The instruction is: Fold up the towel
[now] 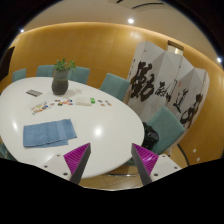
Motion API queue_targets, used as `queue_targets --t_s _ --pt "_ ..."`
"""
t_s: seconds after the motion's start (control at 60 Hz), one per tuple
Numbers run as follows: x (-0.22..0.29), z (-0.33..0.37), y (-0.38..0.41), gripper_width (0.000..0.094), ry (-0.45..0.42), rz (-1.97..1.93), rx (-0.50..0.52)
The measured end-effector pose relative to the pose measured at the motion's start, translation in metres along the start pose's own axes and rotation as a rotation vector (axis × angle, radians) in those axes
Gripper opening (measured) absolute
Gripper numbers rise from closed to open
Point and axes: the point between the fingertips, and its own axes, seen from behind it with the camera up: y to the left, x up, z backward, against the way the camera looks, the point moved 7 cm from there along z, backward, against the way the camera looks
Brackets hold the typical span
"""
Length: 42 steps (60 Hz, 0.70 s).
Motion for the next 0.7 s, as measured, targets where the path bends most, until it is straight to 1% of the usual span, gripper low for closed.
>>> queue_targets --t_s 0.117,0.15,0.2,0.217,0.283,0.3,0.383,0.433,0.517,0.583,0.7 --pt "-0.011 0.007 0.009 0.0868 0.027 -0.007 -0.011" --pt "-0.013 0.009 0.03 0.0867 0.041 -0.007 -0.02" --pt "-0.02 0.014 0.042 0.087 0.062 -0.003 -0.009" --pt "-0.026 0.017 0.036 0.0869 0.067 -0.003 0.003" --pt "-0.043 0.023 0.059 0.0871 0.09 -0.002 0.045" --pt "-0.042 0.024 0.089 0.087 0.102 -0.001 0.042" --pt "-0.058 0.032 0.149 0.0872 0.123 0.008 0.12" --pt "-0.068 0.033 0.181 0.0873 0.127 0.02 0.187" --pt "-0.07 0.034 0.254 0.0873 0.136 0.038 0.282" --pt "-0.065 0.027 0.309 0.0872 0.118 0.039 0.368" --pt "-0.048 0.005 0.398 0.0873 0.079 0.046 0.481"
